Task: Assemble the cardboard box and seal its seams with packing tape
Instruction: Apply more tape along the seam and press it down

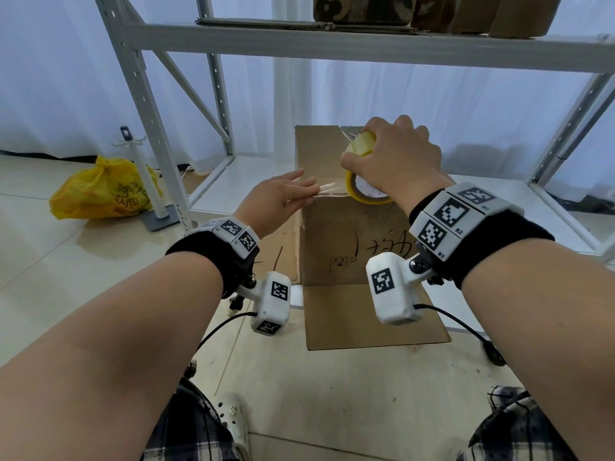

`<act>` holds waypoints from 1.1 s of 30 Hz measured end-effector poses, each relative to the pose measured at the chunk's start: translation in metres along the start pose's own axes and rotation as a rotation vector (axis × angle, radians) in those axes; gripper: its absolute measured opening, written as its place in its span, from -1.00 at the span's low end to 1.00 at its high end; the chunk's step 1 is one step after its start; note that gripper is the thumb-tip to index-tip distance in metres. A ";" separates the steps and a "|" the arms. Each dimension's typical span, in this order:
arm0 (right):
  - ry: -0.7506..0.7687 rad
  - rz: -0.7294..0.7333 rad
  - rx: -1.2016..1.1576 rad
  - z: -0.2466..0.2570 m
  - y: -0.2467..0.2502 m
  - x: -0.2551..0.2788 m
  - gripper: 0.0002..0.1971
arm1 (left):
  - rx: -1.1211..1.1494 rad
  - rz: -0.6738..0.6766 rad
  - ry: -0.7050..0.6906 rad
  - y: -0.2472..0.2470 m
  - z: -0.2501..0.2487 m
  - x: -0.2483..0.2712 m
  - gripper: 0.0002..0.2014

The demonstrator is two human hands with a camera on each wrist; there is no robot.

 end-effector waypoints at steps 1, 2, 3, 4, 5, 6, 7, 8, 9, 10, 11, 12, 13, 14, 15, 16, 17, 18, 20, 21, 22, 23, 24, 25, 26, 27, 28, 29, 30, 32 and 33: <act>0.001 0.000 0.000 0.000 0.000 0.000 -0.35 | -0.017 -0.033 -0.029 0.000 -0.003 0.002 -0.71; 0.002 -0.001 -0.001 0.000 0.000 0.000 -0.35 | -0.023 -0.070 -0.043 0.000 -0.005 0.003 -0.73; 0.003 -0.003 -0.004 0.000 0.000 0.000 -0.35 | -0.011 -0.105 -0.041 0.001 -0.006 0.004 -0.75; 0.004 -0.005 -0.004 0.000 0.000 0.000 -0.35 | 0.013 -0.138 -0.032 0.002 -0.006 0.005 -0.77; 0.004 -0.006 0.001 0.000 0.000 0.000 -0.34 | 0.035 -0.164 -0.019 0.004 -0.007 0.006 -0.79; 0.006 -0.006 0.007 0.000 0.000 0.000 -0.34 | 0.046 -0.177 -0.002 0.005 -0.007 0.005 -0.81; 0.007 -0.005 0.013 0.000 0.001 0.000 -0.34 | 0.047 -0.178 0.016 0.005 -0.008 0.005 -0.82; 0.008 -0.002 0.016 0.000 0.001 0.000 -0.34 | 0.040 -0.175 0.027 0.005 -0.009 0.005 -0.83; 0.008 0.003 0.017 0.000 0.001 -0.001 -0.33 | 0.028 -0.174 0.029 0.006 -0.010 0.005 -0.83; 0.008 0.008 0.017 -0.001 0.001 -0.001 -0.33 | 0.016 -0.168 0.023 0.007 -0.011 0.005 -0.83; 0.010 0.011 0.012 -0.002 0.001 -0.002 -0.32 | 0.004 -0.150 0.011 0.008 -0.013 0.006 -0.80; 0.015 0.013 0.001 -0.003 0.001 -0.002 -0.30 | -0.017 -0.111 0.005 0.007 -0.014 0.006 -0.74; 0.024 0.014 -0.017 -0.005 0.001 -0.002 -0.27 | -0.066 -0.051 0.013 0.005 -0.014 0.005 -0.65; 0.038 0.013 -0.041 -0.006 0.001 -0.001 -0.23 | -0.141 0.016 0.035 0.002 -0.015 0.004 -0.56; 0.054 0.006 -0.076 -0.008 0.001 0.000 -0.18 | -0.217 0.068 0.055 -0.001 -0.016 0.002 -0.51; 0.065 -0.013 -0.122 -0.010 0.000 0.002 -0.15 | -0.262 0.088 0.065 -0.004 -0.018 0.001 -0.51; 0.070 -0.043 -0.176 -0.013 0.000 0.004 -0.14 | -0.274 0.085 0.074 -0.006 -0.020 0.000 -0.53; 0.066 -0.075 -0.239 -0.017 -0.001 0.006 -0.14 | -0.264 0.067 0.087 -0.005 -0.021 -0.001 -0.56; 0.036 -0.121 -0.374 -0.023 -0.006 0.010 -0.16 | -0.248 0.032 0.102 -0.004 -0.022 -0.003 -0.62; 0.017 -0.124 -0.419 -0.026 -0.008 0.010 -0.17 | -0.253 0.028 0.102 -0.004 -0.023 -0.004 -0.64; 0.002 -0.113 -0.436 -0.027 -0.009 0.010 -0.18 | -0.252 0.036 0.096 -0.004 -0.024 -0.004 -0.64; -0.013 -0.091 -0.432 -0.027 -0.009 0.009 -0.19 | -0.238 0.051 0.093 -0.005 -0.025 -0.005 -0.64; -0.026 -0.063 -0.419 -0.026 -0.008 0.007 -0.19 | -0.211 0.069 0.100 -0.006 -0.024 -0.006 -0.64; -0.035 -0.035 -0.404 -0.023 -0.007 0.005 -0.20 | -0.181 0.083 0.115 -0.006 -0.022 -0.006 -0.63; -0.037 -0.013 -0.386 -0.019 -0.004 0.004 -0.21 | -0.154 0.090 0.127 -0.006 -0.020 -0.007 -0.63; -0.031 0.000 -0.363 -0.015 -0.002 0.002 -0.23 | -0.137 0.094 0.134 -0.006 -0.018 -0.007 -0.63; -0.020 0.004 -0.331 -0.011 0.001 0.001 -0.23 | -0.130 0.095 0.135 -0.006 -0.017 -0.007 -0.63; -0.010 -0.001 -0.286 -0.008 0.005 -0.001 -0.22 | -0.129 0.094 0.132 -0.005 -0.016 -0.007 -0.64; -0.005 -0.005 -0.232 -0.007 0.008 -0.002 -0.21 | -0.132 0.094 0.127 -0.004 -0.017 -0.006 -0.64; -0.021 0.006 -0.150 -0.014 0.010 -0.003 -0.19 | -0.143 0.091 0.114 -0.003 -0.021 -0.005 -0.66; -0.042 0.016 -0.130 -0.020 0.010 -0.003 -0.19 | -0.151 0.084 0.106 -0.002 -0.023 -0.005 -0.67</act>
Point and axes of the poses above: each hand's wrist, its own x-axis away from the middle knuckle, its own y-axis out of the back of the hand, z = x × y, the point moved 5 cm from there along -x, towards the middle knuckle, and after that the axes turned 10 degrees about z, right-handed, at the moved point
